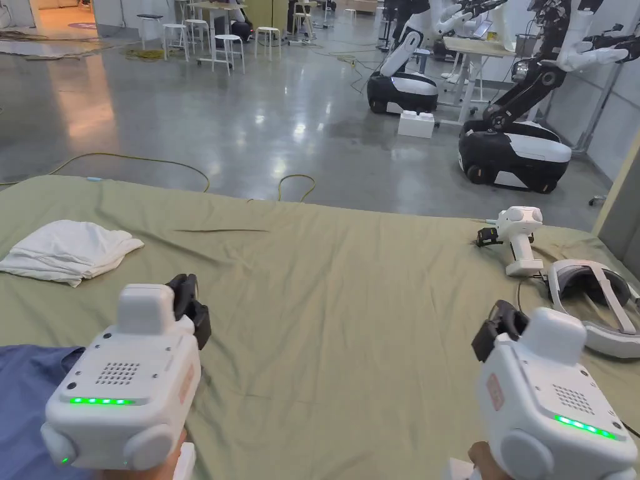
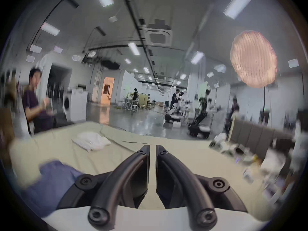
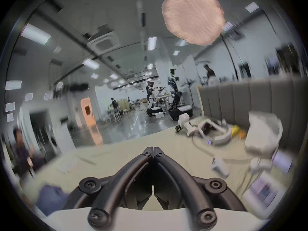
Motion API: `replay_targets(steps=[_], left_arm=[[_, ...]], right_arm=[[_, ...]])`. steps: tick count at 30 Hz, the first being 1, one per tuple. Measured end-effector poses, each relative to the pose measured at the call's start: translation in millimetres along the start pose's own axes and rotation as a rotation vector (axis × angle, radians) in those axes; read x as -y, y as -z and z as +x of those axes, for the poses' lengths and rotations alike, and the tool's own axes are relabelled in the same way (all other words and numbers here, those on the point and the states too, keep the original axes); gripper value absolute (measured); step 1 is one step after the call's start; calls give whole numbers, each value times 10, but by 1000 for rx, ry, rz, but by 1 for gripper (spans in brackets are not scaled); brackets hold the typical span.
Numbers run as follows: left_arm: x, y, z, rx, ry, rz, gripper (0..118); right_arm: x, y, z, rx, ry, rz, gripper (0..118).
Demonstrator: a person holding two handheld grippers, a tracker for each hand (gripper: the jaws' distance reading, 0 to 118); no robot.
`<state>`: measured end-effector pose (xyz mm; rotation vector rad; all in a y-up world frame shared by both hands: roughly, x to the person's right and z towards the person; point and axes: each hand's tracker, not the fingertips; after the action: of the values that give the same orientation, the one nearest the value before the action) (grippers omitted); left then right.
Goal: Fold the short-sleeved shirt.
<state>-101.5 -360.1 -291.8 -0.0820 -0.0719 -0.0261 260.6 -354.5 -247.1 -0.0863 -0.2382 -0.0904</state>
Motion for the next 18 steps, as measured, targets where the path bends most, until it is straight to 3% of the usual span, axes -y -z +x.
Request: replay_targets(steps=[2,5,7,9,11,12,15,18], left_arm=[[8,33,235,3,360,-24,9],[183,64,446,-1,845,-16,9],[207,-56,576,5,1105,0,9],[292,-69,597,18,1286,18,9],[275,-110,582,53,1366,27,9],[242,-125,576,71,1321,22,9],[-6,-152,516,108,930,-10,9],[-190,-96,324,80,421,-46,9]], right_arm=[[64,37,-249,13,-471,15,0],[331,58,-414,36,-1044,100,0],[452,76,-409,46,-1263,133,0],[467,34,-393,50,-1390,150,0],[446,-2,-384,35,-1394,148,0],[416,-16,-391,34,-1366,145,0],[225,-44,-400,42,-1038,79,0],[59,39,-307,31,-586,-14,0]])
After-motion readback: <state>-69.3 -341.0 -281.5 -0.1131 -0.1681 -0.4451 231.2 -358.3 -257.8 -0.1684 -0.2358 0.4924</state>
